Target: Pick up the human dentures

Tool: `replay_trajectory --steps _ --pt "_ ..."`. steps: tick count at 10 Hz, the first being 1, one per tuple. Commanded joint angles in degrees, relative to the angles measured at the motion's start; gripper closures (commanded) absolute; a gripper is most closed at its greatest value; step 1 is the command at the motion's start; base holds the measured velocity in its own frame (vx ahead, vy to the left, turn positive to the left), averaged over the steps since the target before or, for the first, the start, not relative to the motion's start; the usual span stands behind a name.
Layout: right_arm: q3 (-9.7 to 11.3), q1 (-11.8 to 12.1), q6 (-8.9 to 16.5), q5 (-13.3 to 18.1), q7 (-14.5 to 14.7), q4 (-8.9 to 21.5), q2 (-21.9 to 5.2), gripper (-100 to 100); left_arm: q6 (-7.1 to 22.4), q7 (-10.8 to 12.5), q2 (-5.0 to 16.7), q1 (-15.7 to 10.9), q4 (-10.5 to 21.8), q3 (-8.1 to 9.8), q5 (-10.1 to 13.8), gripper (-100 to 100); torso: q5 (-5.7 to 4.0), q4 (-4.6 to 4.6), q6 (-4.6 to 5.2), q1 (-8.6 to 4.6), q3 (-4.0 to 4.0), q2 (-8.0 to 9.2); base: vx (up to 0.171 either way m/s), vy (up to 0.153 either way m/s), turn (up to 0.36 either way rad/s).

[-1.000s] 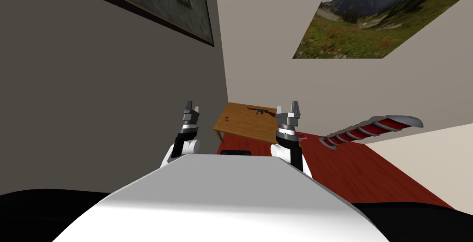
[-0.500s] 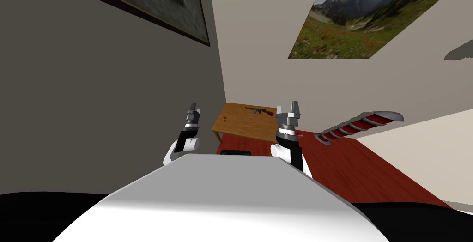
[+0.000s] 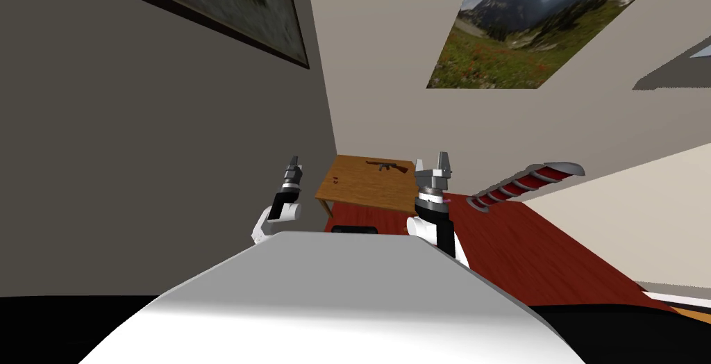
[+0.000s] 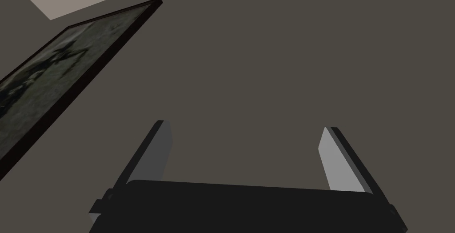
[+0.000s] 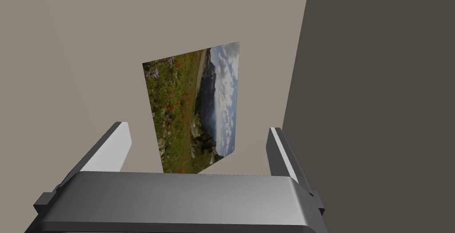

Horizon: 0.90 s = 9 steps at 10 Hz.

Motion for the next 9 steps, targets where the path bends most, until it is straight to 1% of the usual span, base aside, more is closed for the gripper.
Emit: replay_trajectory --steps 1,2,3,4,5,6,7,8,9 --pt "0.00 0.00 0.00 0.00 0.00 0.00 0.00 0 0.82 0.39 0.22 -1.48 2.86 0.92 -0.37 -100 0.00 0.00 0.00 0.00 0.00 0.00 0.004 -0.003 -0.063" --pt "0.00 0.00 0.00 0.00 0.00 0.00 0.00 0 1.89 0.63 0.24 -2.95 4.86 1.68 -0.76 -100 0.00 0.00 0.02 0.00 0.00 0.00 0.006 -0.005 -0.127" --pt "0.00 0.00 0.00 0.00 0.00 0.00 0.00 0 1.89 0.63 0.24 -2.95 5.91 1.68 -0.76 -100 0.00 0.00 0.02 -0.01 0.00 0.00 0.004 -0.001 -0.051" --pt "0.00 0.00 0.00 0.00 0.00 0.00 0.00 0 2.99 0.87 0.25 -4.48 8.05 2.45 -1.16 -100 0.00 0.00 0.00 0.00 0.01 0.01 0.005 -0.004 -0.082" --pt "0.00 0.00 0.00 0.00 0.00 0.00 0.00 0 2.99 0.87 0.25 -4.48 8.56 2.45 -1.16 -100 0.00 0.00 0.02 -0.01 0.00 0.00 0.004 -0.001 -0.043" --pt "0.00 0.00 0.00 0.00 0.00 0.00 0.00 0 4.11 1.12 0.25 -6.03 10.73 3.24 -1.57 -100 0.00 0.00 0.00 0.00 0.01 0.01 0.004 -0.004 -0.087" --pt "0.00 0.00 0.00 0.00 0.00 0.00 0.00 0 4.11 1.12 0.25 -6.03 11.31 3.24 -1.57 -100 0.00 0.01 0.01 -0.01 0.01 0.02 0.003 -0.001 -0.044" --pt "0.00 0.00 0.00 0.00 0.00 0.00 0.00 0 5.27 1.37 0.24 -7.63 13.25 4.05 -1.98 -100 0.00 0.01 0.00 -0.01 0.01 0.02 0.003 -0.003 -0.071" --pt "0.00 0.00 0.00 0.00 0.00 0.00 0.00 0 5.27 1.37 0.24 -7.63 14.16 4.05 -1.98 -100 -0.01 0.01 0.02 -0.02 0.01 0.01 0.004 -0.002 -0.052"
